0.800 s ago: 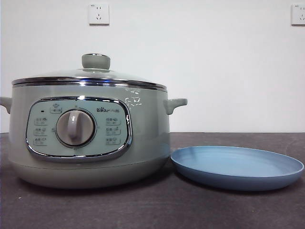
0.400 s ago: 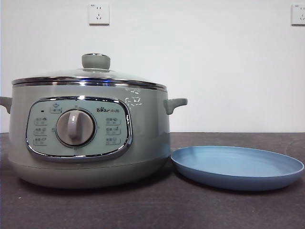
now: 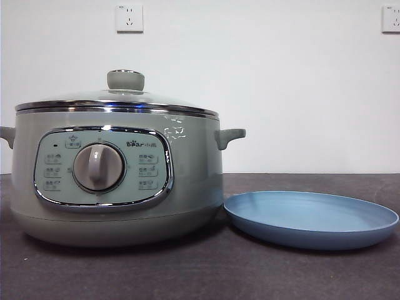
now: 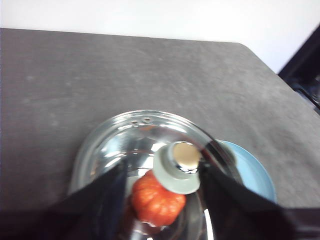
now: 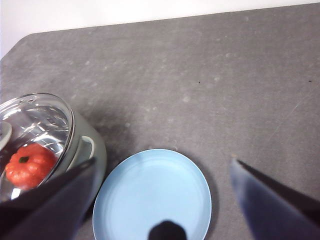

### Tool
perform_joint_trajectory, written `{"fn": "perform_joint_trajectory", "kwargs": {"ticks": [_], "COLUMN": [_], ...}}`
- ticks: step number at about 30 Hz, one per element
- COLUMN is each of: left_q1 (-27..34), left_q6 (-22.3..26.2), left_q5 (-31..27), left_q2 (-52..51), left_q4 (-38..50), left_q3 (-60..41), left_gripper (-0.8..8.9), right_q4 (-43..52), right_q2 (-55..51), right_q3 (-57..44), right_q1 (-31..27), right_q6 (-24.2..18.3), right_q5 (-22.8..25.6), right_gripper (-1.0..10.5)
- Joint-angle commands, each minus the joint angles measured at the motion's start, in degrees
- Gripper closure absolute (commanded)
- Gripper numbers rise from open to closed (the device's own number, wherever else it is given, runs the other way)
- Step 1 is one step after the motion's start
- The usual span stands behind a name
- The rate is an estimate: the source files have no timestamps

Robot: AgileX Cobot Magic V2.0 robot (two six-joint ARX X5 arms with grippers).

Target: Take the pumpkin out from the steamer,put the pumpkin in the blue plate,close the lid

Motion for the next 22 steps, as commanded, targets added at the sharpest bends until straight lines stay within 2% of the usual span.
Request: {"fn": "perform_joint_trajectory", "kwargs": {"ticks": [1,5,14,17,22], "left_q1": [-3.0,-7.7,-18.3,-20.5,-22.7], "left_q6": [1.0,1.3,6.1,7.1,8.4], "left_q5": [0.0,-1.0,-14.4,-17.7,-20.2], "left_q2": [2.6,7.1,18.5,21.8,26.4], "left_q4": [0.3,0.2,-2.7,-2.9,-2.8], "left_q3": [1.8,4.8,11.5,12.7,13.0], "left_gripper": [3.12,3.16,3.17,3.17,3.19], "right_q4": [0.1,0.1,0.1,0.0,0.0], "right_q2": [-0.1,-0.1,-0.1,-0.1,-0.1], "right_q3": [0.2,0.2,0.2,0.2,0.2], "right_q1": [0.8,1.8,2.7,2.7,2.7], "right_q6": [-0.5,-0.5,-0.5,-0.5,-0.5], "right_q5": [-0.1,-0.1,-0.1,-0.1,-0.1], "right_gripper": [4.4,4.4,4.4,4.4,4.4]}}
